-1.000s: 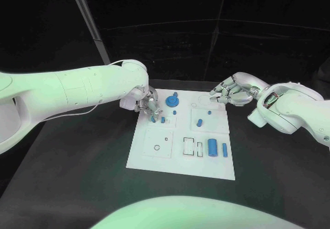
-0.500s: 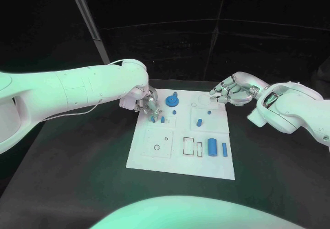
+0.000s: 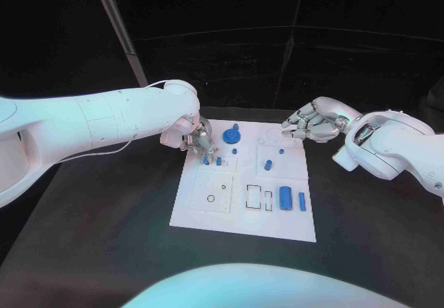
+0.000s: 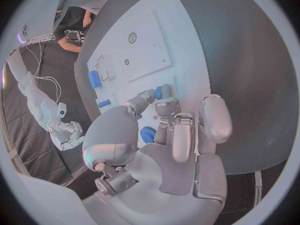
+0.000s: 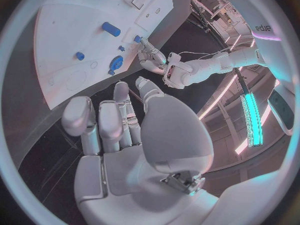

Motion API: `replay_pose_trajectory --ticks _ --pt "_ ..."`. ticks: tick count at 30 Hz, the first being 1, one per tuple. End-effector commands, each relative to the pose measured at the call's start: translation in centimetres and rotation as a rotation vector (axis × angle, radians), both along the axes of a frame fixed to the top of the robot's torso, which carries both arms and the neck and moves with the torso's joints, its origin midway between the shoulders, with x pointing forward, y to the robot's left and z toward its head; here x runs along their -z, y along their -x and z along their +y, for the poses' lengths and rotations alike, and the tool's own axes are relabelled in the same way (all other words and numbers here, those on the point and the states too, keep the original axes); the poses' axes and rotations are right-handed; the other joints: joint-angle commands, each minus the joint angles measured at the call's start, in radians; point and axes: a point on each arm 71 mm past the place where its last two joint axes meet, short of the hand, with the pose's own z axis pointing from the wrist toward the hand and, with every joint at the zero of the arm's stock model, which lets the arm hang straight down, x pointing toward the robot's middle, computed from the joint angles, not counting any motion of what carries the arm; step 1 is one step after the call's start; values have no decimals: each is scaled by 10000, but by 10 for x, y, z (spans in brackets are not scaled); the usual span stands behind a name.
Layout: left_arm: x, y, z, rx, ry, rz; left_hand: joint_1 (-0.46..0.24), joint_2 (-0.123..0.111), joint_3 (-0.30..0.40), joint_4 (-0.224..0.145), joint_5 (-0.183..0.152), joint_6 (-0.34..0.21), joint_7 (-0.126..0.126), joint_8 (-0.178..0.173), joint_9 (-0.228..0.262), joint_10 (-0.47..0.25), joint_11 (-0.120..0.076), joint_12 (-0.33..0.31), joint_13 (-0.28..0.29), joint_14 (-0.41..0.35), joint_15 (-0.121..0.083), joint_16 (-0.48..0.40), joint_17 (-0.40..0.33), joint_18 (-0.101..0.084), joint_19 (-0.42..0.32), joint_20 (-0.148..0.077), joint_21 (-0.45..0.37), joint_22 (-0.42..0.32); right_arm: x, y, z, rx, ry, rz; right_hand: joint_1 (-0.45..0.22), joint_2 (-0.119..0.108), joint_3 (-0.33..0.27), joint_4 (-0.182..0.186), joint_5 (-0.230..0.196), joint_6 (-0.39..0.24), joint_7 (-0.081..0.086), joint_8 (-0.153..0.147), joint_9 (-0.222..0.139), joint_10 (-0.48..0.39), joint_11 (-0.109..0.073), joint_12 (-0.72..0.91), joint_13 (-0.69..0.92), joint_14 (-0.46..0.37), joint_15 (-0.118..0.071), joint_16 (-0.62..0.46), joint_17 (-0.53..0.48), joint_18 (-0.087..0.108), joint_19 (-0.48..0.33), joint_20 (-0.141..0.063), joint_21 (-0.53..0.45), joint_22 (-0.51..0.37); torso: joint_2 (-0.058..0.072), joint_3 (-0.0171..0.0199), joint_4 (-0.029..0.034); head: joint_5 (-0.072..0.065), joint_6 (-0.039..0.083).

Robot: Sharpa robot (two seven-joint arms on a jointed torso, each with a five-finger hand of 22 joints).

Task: Assemble the parts on the task board

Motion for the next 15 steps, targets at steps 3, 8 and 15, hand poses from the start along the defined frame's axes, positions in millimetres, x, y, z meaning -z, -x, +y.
replay_pose_trajectory --ticks 3,8,15 --pt "2 2 -1 93 -81 197 -208 9 -97 137 -16 75 22 -105 2 -38 54 25 25 1055 -74 64 2635 -120 48 -52 -60 16 -1 0 1 -95 -66 -30 36 -39 -1 48 60 -74 -26 38 -14 -37 5 -19 -13 115 -39 -65 -2 173 -58 -8 -41 -10 4 0 6 -4 -7" --pt "2 1 0 77 -86 193 -342 4 -178 234 -18 108 26 -166 8 -41 58 30 43 1055 -72 64 2635 -119 48 -50 -70 16 -1 0 1 -97 -67 -31 36 -39 -1 48 60 -74 -26 38 -14 -37 5 -19 -13 115 -39 -65 -2 173 -58 -8 -41 -10 5 1 1 -6 -11" --pt "2 1 0 49 -89 177 -518 -8 -281 360 -19 153 28 -240 18 -46 62 32 61 1055 -69 64 2635 -119 51 -46 -77 21 -1 0 1 -99 -67 -30 36 -39 -1 48 60 -74 -26 38 -14 -37 5 -19 -13 115 -39 -65 -2 173 -58 -8 -41 -10 4 1 -4 -19 -14"
